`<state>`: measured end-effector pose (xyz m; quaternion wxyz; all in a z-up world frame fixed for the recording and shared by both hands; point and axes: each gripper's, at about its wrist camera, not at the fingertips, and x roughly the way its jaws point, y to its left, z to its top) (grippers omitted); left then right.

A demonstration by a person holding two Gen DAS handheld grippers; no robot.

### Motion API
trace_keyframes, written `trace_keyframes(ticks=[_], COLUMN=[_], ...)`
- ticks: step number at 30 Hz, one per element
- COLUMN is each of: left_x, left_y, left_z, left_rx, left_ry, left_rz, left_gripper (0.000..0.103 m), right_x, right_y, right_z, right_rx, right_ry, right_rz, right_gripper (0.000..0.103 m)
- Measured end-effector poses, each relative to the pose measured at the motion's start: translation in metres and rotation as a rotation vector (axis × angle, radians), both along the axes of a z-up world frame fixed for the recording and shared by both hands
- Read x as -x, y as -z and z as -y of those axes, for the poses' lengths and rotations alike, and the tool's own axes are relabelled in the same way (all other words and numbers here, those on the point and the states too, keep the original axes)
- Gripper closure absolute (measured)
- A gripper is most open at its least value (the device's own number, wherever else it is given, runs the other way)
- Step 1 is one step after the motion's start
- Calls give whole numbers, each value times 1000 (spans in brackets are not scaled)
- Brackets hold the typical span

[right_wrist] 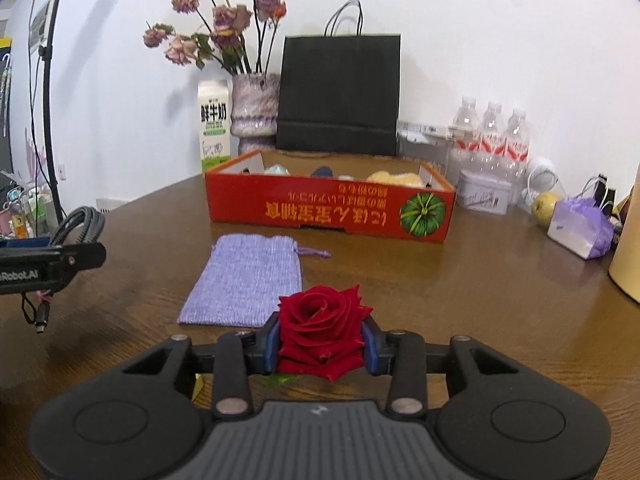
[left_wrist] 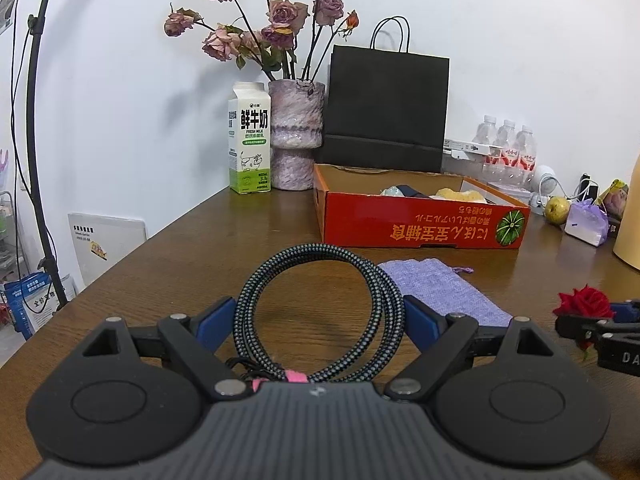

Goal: Organize objects
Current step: 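Carry the black cable and red rose over the red box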

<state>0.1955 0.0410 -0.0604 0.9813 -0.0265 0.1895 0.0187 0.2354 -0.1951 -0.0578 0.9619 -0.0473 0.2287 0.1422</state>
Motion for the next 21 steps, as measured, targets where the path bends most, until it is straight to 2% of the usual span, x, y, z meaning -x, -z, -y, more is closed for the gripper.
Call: trace_keyframes(ticks=[10,16,21], left_x=[-1,-1,3], left_y=[-1,0,-9], left_z=[5,7,16], left_rx=[-33,-44,-46], left_ry=[-32,-72,-45], left_rz=[-7,-17,1], left_gripper=[14,14,14], right_x=[15,14,12], right_y=[-4,-6,-10], right_z=[-2,3,5], right_rx=[5,-32,-48], right_ry=[-1,5,-5], right_rz=[88,91,97], right_gripper=[66,67,67])
